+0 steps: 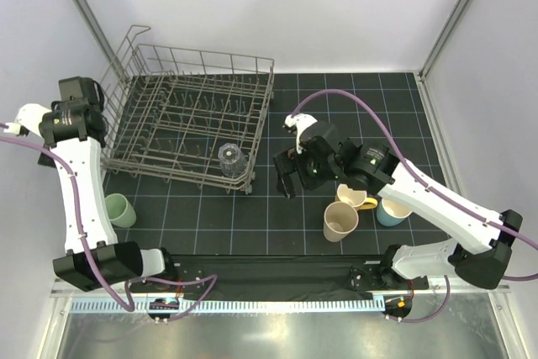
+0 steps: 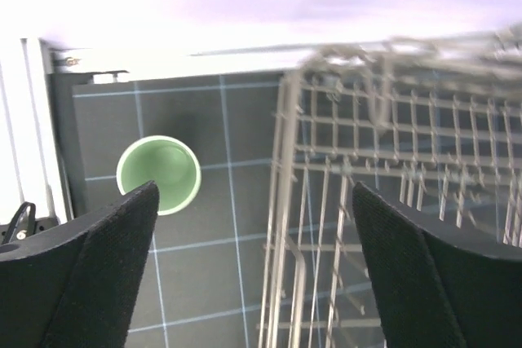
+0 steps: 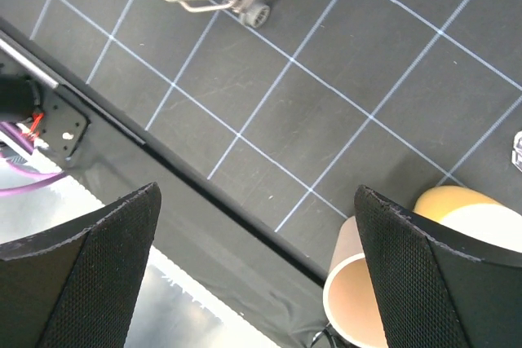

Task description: Load the cups into the dish rack

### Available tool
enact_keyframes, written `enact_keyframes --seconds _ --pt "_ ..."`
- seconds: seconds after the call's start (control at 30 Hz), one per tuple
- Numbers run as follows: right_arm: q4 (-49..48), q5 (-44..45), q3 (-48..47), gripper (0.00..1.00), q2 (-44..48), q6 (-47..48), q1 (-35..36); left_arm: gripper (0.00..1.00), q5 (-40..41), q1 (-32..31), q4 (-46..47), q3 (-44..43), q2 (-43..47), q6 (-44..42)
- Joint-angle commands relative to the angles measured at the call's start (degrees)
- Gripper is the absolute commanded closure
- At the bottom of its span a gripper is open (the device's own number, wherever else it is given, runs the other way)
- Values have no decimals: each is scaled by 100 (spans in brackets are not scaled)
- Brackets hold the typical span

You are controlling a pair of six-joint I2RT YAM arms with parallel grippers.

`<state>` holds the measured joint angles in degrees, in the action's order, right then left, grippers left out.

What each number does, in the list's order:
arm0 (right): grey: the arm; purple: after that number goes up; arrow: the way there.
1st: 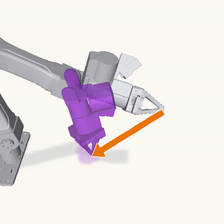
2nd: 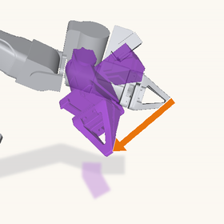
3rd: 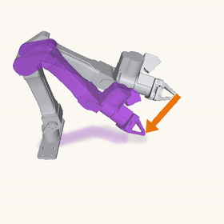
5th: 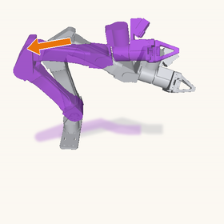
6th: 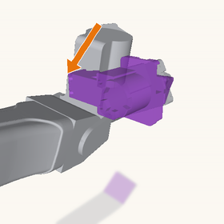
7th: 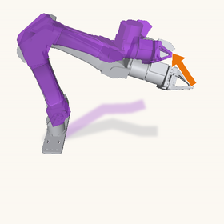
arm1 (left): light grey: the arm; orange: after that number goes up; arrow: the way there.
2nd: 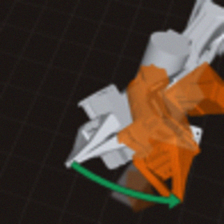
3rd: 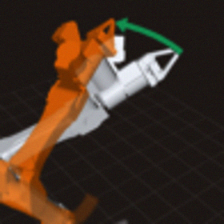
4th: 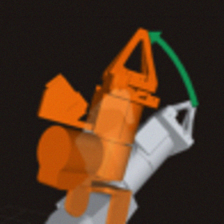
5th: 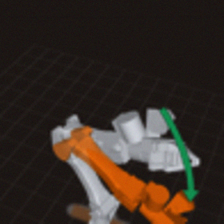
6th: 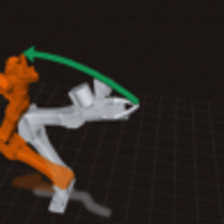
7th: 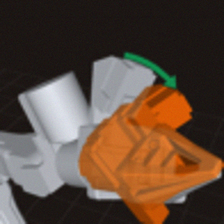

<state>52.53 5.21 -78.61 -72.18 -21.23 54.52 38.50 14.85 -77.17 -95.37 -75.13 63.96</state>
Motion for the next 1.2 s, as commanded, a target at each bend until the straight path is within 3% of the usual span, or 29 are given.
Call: enact_keyframes --seconds 0.0,0.2,0.3,0.57,0.9,1.17 --pt "178 -284 -479 1 -129 145 -21 5 325 333 -1802 167 -63 467" --pt "494 -442 -779 0 -427 313 -21 7 623 712 -1802 738 121 1037" --pt "644 -740 -858 0 -603 462 -21 11 641 774 -1724 1571 446 1407" --pt "881 -820 -1200 0 -999 524 -21 12 747 844 -1407 2627 535 1391" --pt "969 -820 -1412 0 -1263 567 -21 19 -97 835 -467 3849 1035 1417" --pt "917 -759 -1403 0 -1289 655 -29 22 -45 905 175 3965 781 1023"
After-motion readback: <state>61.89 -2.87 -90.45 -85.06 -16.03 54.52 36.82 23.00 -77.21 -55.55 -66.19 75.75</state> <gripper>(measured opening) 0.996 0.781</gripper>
